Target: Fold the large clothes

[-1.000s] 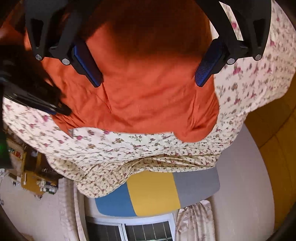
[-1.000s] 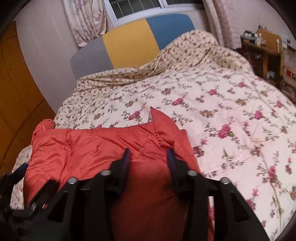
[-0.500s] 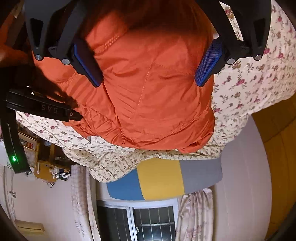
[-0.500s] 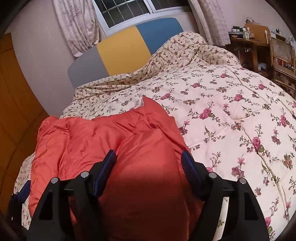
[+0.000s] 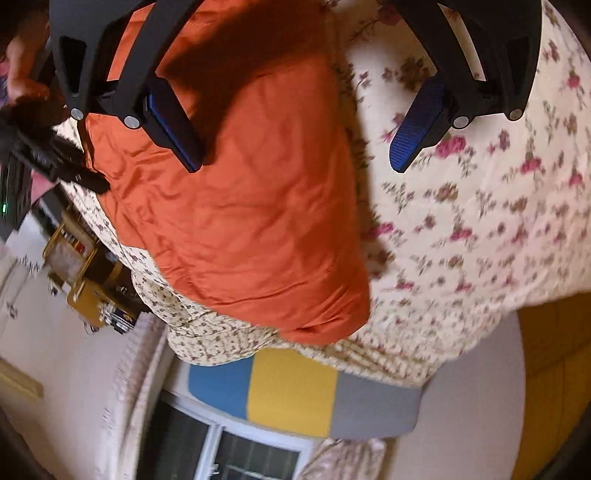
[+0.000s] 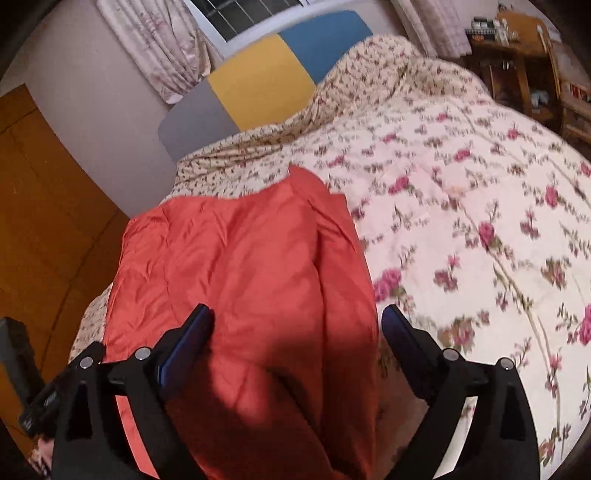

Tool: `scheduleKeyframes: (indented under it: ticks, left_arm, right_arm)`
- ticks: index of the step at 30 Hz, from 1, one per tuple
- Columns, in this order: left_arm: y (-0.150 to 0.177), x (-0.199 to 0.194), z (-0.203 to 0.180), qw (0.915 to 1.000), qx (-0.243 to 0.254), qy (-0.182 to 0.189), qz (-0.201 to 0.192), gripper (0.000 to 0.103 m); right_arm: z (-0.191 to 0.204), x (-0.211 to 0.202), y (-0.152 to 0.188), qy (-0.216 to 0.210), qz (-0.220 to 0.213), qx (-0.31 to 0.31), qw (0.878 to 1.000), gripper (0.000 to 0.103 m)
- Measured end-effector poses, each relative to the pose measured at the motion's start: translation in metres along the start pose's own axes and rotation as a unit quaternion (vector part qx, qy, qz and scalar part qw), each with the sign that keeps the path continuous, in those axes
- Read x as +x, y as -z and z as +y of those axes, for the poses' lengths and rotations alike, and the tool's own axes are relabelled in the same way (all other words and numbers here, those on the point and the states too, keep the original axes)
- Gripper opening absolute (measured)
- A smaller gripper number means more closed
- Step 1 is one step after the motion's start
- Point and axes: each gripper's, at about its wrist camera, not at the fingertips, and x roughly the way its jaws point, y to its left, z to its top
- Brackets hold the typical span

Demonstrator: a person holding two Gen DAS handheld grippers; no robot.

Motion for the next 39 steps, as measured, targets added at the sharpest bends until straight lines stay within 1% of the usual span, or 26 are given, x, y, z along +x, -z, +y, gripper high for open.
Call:
scheduleKeyframes:
  ticks: [2, 4, 6, 7, 8, 11, 12, 15, 19, 22, 24, 26, 28, 30, 36, 39]
  left_arm:
    - [0.001, 0.004, 0.010, 0.9991, -0.017, 0.033, 0.022, 0.100]
    - [0.001, 0.010, 0.018, 0.9960, -0.032, 0.067, 0.050, 0.100]
    - [0.000, 0.018, 0.025, 0.9898, -0.056, 0.104, 0.079, 0.100]
    - [0.000, 0.021, 0.028, 0.9863, -0.071, 0.121, 0.088, 0.100]
    - [0.001, 0.023, 0.029, 0.9832, -0.081, 0.133, 0.095, 0.100]
    - [0.003, 0.030, 0.028, 0.9731, -0.099, 0.173, 0.116, 0.100]
    - [0.004, 0.031, 0.026, 0.9717, -0.096, 0.180, 0.118, 0.100]
    - [0.006, 0.031, 0.016, 0.9762, -0.075, 0.171, 0.110, 0.100]
    - [0.008, 0.031, 0.009, 0.9784, -0.069, 0.165, 0.104, 0.100]
    - [0.010, 0.027, 0.001, 0.9815, -0.049, 0.156, 0.099, 0.100]
    - [0.008, 0.021, -0.007, 0.9842, -0.029, 0.151, 0.088, 0.093]
    - [0.008, 0.011, -0.016, 0.9867, -0.006, 0.146, 0.072, 0.087]
    - [0.007, 0.002, -0.022, 0.9885, 0.013, 0.140, 0.056, 0.084]
    - [0.005, -0.008, -0.023, 0.9899, 0.025, 0.134, 0.039, 0.082]
    - [-0.007, -0.041, -0.012, 0.9916, 0.051, 0.118, -0.012, 0.082]
    - [-0.008, -0.056, 0.001, 0.9922, 0.049, 0.112, -0.024, 0.082]
  right_arm:
    - [-0.005, 0.005, -0.001, -0.012, 0.029, 0.006, 0.999, 0.095]
    - [-0.009, 0.012, -0.002, -0.027, 0.051, 0.024, 0.998, 0.096]
    - [-0.016, 0.020, -0.003, -0.049, 0.080, 0.049, 0.994, 0.096]
    - [-0.020, 0.025, -0.004, -0.063, 0.096, 0.064, 0.991, 0.096]
    - [-0.023, 0.027, -0.005, -0.071, 0.103, 0.072, 0.989, 0.097]
    - [-0.022, 0.032, -0.009, -0.089, 0.121, 0.064, 0.987, 0.096]
    - [-0.022, 0.033, -0.010, -0.092, 0.126, 0.063, 0.986, 0.096]
    - [-0.019, 0.042, -0.014, -0.103, 0.134, 0.062, 0.984, 0.096]
    - [-0.013, 0.050, -0.013, -0.107, 0.128, 0.056, 0.984, 0.095]
    - [-0.011, 0.049, -0.012, -0.121, 0.119, 0.059, 0.984, 0.087]
    - [-0.012, 0.043, -0.009, -0.130, 0.108, 0.062, 0.984, 0.082]
    - [-0.011, 0.039, -0.008, -0.136, 0.099, 0.062, 0.984, 0.078]
    - [-0.008, 0.033, -0.004, -0.145, 0.093, 0.063, 0.983, 0.075]
    - [-0.003, 0.031, -0.001, -0.156, 0.090, 0.064, 0.982, 0.073]
    - [0.029, 0.034, 0.008, -0.187, 0.087, 0.060, 0.977, 0.073]
    - [0.049, 0.037, 0.013, -0.196, 0.083, 0.052, 0.976, 0.073]
